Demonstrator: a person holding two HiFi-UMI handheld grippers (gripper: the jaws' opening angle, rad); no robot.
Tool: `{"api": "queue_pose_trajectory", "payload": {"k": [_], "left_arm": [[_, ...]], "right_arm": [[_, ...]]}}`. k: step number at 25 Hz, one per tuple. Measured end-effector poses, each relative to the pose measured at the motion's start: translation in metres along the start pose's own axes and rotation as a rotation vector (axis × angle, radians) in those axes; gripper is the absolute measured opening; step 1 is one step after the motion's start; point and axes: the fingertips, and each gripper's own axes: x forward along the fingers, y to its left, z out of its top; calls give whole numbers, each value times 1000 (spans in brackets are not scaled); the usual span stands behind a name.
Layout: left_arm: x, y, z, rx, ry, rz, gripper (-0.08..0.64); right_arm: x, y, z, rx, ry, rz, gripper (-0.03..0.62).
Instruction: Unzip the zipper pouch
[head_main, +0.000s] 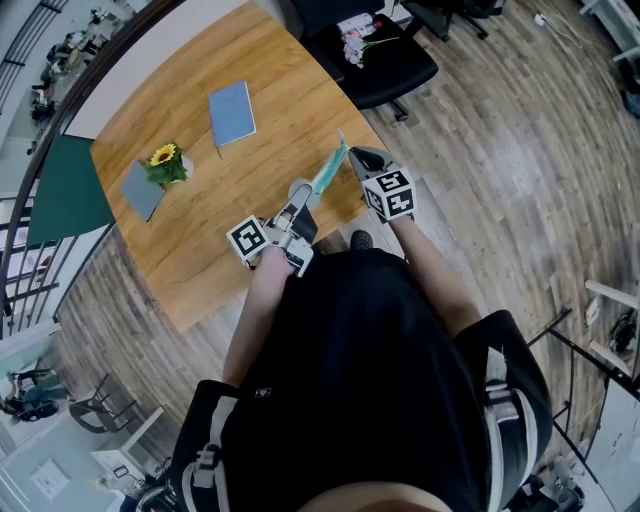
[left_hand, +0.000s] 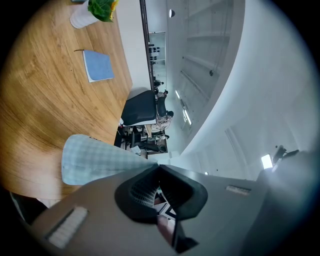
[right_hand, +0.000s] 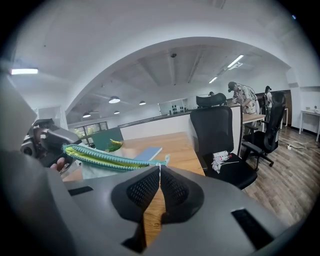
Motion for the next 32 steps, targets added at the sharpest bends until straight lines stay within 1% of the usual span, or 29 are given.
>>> {"api": "queue_pose_trajectory", "payload": {"k": [5, 15, 20, 25, 32], "left_arm": [[1, -1, -1, 9, 12, -7, 2], [2, 0, -8, -5, 40, -18, 2], [1, -1, -9, -10, 42, -21, 2], [-1, 1, -8, -8, 40, -17, 2], [2, -3, -10, -5, 49, -23, 2]], "right_arm": [[1, 0, -2, 3, 5, -5, 9], [2, -1, -3, 11, 10, -23, 11], [0, -11, -5, 34, 11, -54, 8], [-2, -15, -6, 26, 12, -57, 8], [-3, -19, -8, 38, 14, -73, 8]]}}
